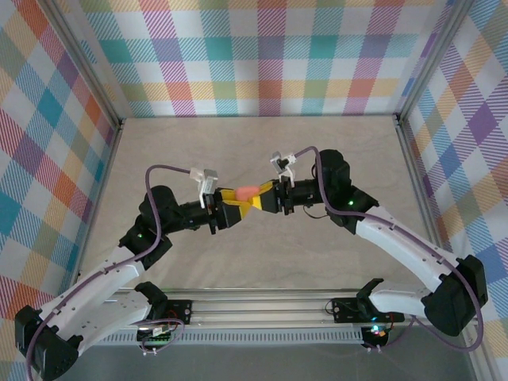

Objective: Insert wireless bluetooth earbuds into charging case

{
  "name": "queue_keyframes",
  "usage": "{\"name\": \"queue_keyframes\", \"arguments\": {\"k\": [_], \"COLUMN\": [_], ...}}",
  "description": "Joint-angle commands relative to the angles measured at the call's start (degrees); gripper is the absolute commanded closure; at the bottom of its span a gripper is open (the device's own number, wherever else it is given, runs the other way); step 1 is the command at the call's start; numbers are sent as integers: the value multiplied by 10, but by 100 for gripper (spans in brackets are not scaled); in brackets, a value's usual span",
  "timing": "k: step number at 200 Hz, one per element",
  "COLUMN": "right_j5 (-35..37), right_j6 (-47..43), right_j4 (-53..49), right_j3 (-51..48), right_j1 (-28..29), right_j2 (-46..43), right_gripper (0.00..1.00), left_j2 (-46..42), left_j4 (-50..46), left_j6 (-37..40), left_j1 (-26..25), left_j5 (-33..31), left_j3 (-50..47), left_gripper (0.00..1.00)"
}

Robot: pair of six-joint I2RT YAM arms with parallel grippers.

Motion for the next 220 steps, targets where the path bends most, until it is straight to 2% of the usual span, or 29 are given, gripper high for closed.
{"name": "queue_keyframes", "arguments": {"k": [1,13,22,26,70,91,123,146,184,220], "right_j5": [40,65,87,95,133,137,116,117,177,212], "right_j6": [27,29,32,33,24,14,-9,-15,-49,-57], "right_j4": [3,-26,-47,-56,-167,-196,-214,-229,-290,-315], "right_j3": [-12,-13,-16,-18,4,32,109,165,219,222], "right_j1": [-5,-9,-15,-17,-40,-40,-40,-41,-41,-41], "right_j2": [6,9,13,16,124,202,348,421,485,497], "right_gripper": [87,87,87,87,87,86,89,89,84,79], "left_j2": [-11,-14,-16,-17,-19,-32,-62,-77,-82,-56], "left_j4": [-66,-95,-119,-133,-308,-346,-354,-365,-373,-357], "left_j6": [65,83,97,105,166,167,149,144,143,143], "left_j1": [-5,-5,-5,-4,-5,-5,-5,-5,-5,-5], "left_j5": [-24,-42,-60,-70,-212,-271,-302,-322,-346,-354], "left_j3": [30,36,41,44,88,81,50,40,30,28], "left_gripper": [46,25,2,0,0,0,0,0,0,0]}}
